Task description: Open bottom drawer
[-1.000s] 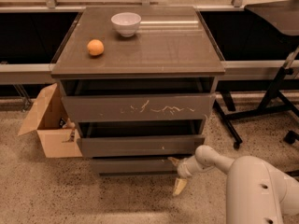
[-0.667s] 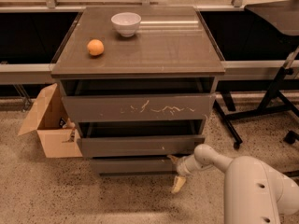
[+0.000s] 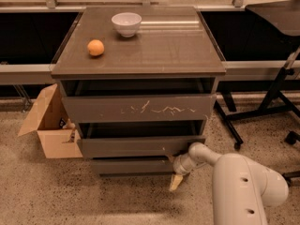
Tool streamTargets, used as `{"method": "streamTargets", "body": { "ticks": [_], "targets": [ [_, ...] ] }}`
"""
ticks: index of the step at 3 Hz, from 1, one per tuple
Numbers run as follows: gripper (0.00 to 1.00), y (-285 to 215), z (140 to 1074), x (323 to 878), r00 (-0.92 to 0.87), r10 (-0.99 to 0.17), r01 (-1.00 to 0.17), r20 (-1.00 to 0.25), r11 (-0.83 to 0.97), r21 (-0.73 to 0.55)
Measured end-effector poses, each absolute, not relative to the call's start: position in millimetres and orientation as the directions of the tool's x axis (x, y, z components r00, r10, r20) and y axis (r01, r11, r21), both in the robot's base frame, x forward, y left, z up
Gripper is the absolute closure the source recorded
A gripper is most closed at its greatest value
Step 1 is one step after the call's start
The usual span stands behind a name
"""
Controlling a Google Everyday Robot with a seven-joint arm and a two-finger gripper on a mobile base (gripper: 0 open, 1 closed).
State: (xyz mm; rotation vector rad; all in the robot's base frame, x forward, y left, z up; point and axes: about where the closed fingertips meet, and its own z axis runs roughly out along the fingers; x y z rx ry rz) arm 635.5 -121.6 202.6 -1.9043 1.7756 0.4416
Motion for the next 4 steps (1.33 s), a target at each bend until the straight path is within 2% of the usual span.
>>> {"method": "streamTargets", "body": {
  "ticks": [1, 3, 4],
  "targets": [
    [0.18, -117.4, 192.0, 641.3, 0.094, -0.836, -0.992, -0.541, -0.032, -0.121],
    [0.65, -106.3, 190.2, 636.4, 0.127, -0.825, -0.989, -0.55, -0.066, -0.13],
    [0.96, -105.9, 193.6, 636.2, 0.131, -0.824, -0.989, -0.551, -0.069, -0.131]
  ]
}}
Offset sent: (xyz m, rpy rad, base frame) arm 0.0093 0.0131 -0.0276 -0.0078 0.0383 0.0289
